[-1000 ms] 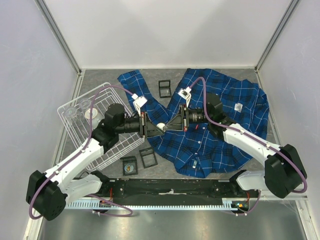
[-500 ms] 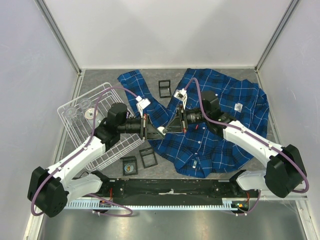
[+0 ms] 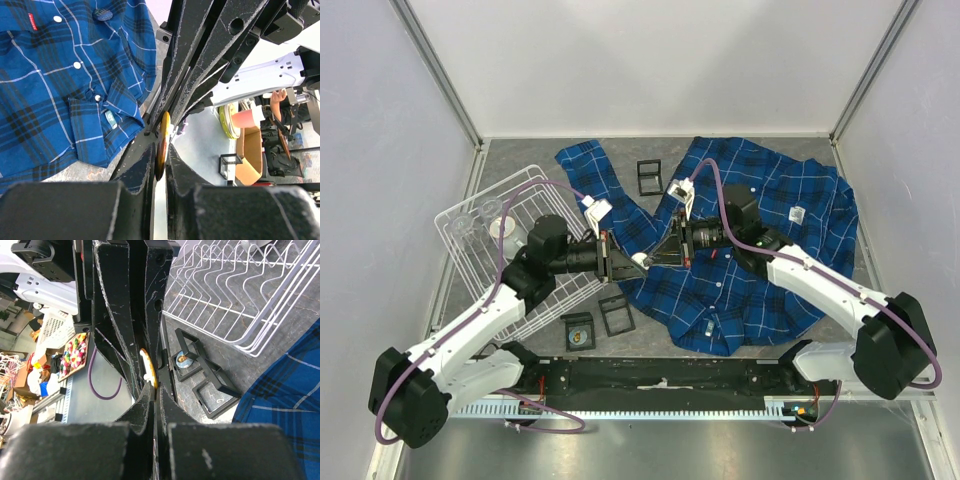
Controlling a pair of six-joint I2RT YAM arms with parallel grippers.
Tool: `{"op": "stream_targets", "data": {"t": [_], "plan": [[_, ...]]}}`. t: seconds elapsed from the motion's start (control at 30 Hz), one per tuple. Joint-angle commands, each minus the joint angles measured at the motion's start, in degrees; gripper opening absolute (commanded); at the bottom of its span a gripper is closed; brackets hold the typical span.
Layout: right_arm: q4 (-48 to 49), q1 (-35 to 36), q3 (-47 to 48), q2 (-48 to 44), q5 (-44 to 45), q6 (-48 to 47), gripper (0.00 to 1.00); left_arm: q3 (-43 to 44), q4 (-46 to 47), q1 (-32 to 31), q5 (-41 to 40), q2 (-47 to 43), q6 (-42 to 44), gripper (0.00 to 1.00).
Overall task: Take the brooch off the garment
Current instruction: Close the brooch.
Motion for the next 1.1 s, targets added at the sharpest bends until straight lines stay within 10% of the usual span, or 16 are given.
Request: {"op": "stream_targets", "data": {"t": [0.0,1.07], "plan": [[1.6,0.5,-1.0,-1.8,-0.2,-1.2,0.0,-0.7,7.0,0.3,-0.1,0.2,-5.5,0.11],[-6.7,2.7,1.7,-4.9,2.0,-14.0,0.0,-4.6,15.9,0.3,4.4,1.9,-15.8,0.03]]}}
